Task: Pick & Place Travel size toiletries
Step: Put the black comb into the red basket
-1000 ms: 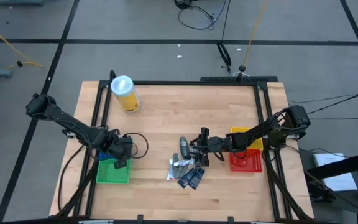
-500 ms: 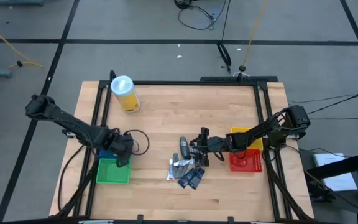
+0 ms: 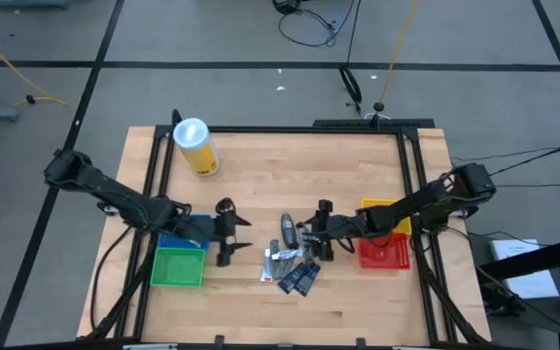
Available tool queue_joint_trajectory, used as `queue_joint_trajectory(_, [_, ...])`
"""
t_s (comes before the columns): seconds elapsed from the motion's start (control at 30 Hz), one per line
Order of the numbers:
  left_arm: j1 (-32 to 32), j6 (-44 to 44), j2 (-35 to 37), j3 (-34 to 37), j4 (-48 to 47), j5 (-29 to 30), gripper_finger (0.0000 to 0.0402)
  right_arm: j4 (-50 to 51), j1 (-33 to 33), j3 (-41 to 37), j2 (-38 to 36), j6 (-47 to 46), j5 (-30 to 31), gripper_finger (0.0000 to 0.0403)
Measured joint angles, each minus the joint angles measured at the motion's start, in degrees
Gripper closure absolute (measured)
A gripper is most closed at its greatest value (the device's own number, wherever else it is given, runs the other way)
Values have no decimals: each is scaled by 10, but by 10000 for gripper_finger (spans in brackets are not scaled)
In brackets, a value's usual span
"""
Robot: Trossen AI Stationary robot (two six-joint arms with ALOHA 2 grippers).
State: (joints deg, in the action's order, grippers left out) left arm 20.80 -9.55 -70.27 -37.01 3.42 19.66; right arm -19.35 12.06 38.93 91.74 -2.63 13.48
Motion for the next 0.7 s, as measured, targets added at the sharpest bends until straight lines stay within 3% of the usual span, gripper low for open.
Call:
queue_joint_trajectory(0.2, [-18, 78, -106, 1, 180, -1, 135, 76, 28, -1, -45, -39, 2, 161])
queue_joint_trajectory(0.43, [-56, 95, -207, 1, 352, -1, 135, 34, 48, -1, 30, -61, 84, 161])
queue_joint_trajectory(0.7, [-85, 93, -224, -2, 381, -4, 135, 20, 40, 0, 68, -47, 94, 161])
